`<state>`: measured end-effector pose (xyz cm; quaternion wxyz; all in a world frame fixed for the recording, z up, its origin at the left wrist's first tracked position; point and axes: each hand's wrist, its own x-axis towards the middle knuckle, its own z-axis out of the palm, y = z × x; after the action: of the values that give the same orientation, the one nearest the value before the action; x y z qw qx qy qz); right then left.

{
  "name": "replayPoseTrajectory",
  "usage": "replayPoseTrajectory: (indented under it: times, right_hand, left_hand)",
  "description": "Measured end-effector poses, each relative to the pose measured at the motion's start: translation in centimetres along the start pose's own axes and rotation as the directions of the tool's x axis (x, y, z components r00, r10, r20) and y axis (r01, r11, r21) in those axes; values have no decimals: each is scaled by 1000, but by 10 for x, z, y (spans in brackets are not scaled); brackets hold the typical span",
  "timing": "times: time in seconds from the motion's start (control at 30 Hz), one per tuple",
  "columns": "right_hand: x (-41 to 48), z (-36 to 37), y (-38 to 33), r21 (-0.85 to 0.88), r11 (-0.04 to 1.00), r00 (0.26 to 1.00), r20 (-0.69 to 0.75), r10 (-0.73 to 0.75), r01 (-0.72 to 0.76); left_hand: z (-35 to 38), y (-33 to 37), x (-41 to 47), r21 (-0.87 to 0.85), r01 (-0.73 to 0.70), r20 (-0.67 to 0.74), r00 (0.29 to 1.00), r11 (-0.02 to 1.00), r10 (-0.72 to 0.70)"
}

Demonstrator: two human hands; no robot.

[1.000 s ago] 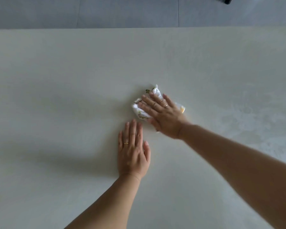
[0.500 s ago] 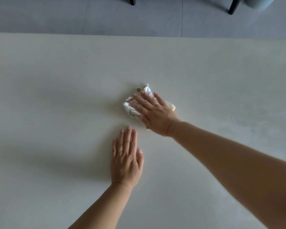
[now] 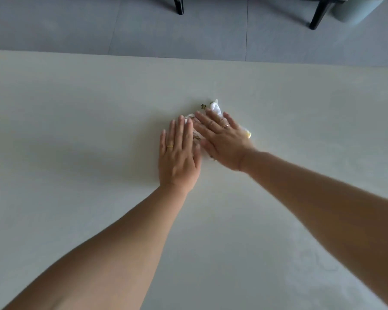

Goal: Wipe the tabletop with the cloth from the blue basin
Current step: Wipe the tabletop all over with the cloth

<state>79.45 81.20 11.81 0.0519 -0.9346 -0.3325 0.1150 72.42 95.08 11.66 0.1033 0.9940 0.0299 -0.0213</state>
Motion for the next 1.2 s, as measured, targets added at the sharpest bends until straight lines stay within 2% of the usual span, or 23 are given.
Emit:
replayPoseTrajectory:
  times: [0.03, 0.07, 0.13, 0.23, 0.3, 0.33, 0.37, 0.43, 0.5, 0.53, 0.57, 0.63, 0.73, 0.77, 0.8, 0.83, 0.87, 0.93, 1.03, 1.1, 1.2]
  right_hand:
    - [2, -3, 19, -37, 999, 1000, 0, -25, 25]
    - [4, -6, 38, -52, 999, 1000, -12, 15, -15]
    - [12, -13, 75, 41, 969, 969, -45, 244, -242]
    - [29, -18, 91, 182, 796, 799, -76, 597, -578]
    - [49, -16, 62, 219, 693, 701, -52, 711, -687]
    - [57, -12, 39, 224, 707, 717, -46, 695, -671]
    - [63, -6, 15, 208, 777, 786, -53, 615, -594]
    - [63, -2, -17, 160, 932, 940, -51, 337, -325]
    - [62, -10, 1, 80, 992, 994, -25, 103, -101]
    - [63, -15, 22, 37, 998, 998, -18, 57, -56]
    - [63, -20, 45, 18, 997, 997, -21, 74, -73]
    - [67, -29, 91, 91, 957, 959, -41, 279, -275]
    - [82, -35, 106, 216, 741, 756, -20, 654, -636]
    - [93, -35, 92, 217, 689, 705, -7, 710, -691]
    - [101, -34, 73, 218, 681, 698, -1, 716, -699]
    - [109, -30, 51, 215, 729, 745, -10, 667, -650]
    - [115, -25, 28, 198, 813, 827, -23, 562, -547]
    - [115, -19, -4, 146, 949, 958, -24, 287, -281]
    - [104, -23, 21, 60, 997, 999, 0, 40, -40]
    - [89, -27, 64, 47, 997, 997, -28, 65, -64]
    - [53, -35, 137, 114, 933, 933, -79, 351, -341]
  left_hand:
    - [4, -1, 0, 7, -28, 11, 1000, 1000, 28]
    - [7, -1, 0, 9, -43, 16, 999, 999, 42]
    - [11, -3, 0, 2, -37, 7, 999, 999, 37]
    - [13, -2, 1, 0, -40, -11, 999, 999, 40]
    - [13, -2, 2, -11, -32, -4, 999, 999, 32]
    - [13, -2, 2, -14, -29, 6, 1000, 999, 29]
    - [12, -1, 3, -11, -27, 13, 1000, 1000, 27]
    - [10, -1, 3, 0, -15, 35, 999, 1000, 15]
    - [8, -1, 3, -7, -4, 36, 999, 1000, 5]
    - [8, -1, 3, -9, -5, 32, 999, 1000, 6]
    - [8, -1, 3, -11, -8, 31, 999, 1000, 9]
    - [8, -1, 4, -16, -11, 27, 1000, 1000, 11]
    - [9, -2, 4, -11, -15, 9, 1000, 1000, 15]
    - [10, -2, 4, -8, -14, 10, 1000, 1000, 14]
    - [10, -2, 4, -10, -11, 12, 1000, 1000, 11]
    - [10, -2, 4, -12, -11, 12, 1000, 1000, 11]
    - [9, -2, 4, -14, -9, 11, 1000, 1000, 9]
    - [8, -1, 4, -21, -3, 15, 1000, 1000, 3]
    - [7, -1, 5, -12, -5, 18, 1000, 1000, 5]
    - [7, -2, 5, -4, -14, 20, 1000, 1000, 14]
    - [9, -2, 5, 5, -22, 25, 999, 1000, 22]
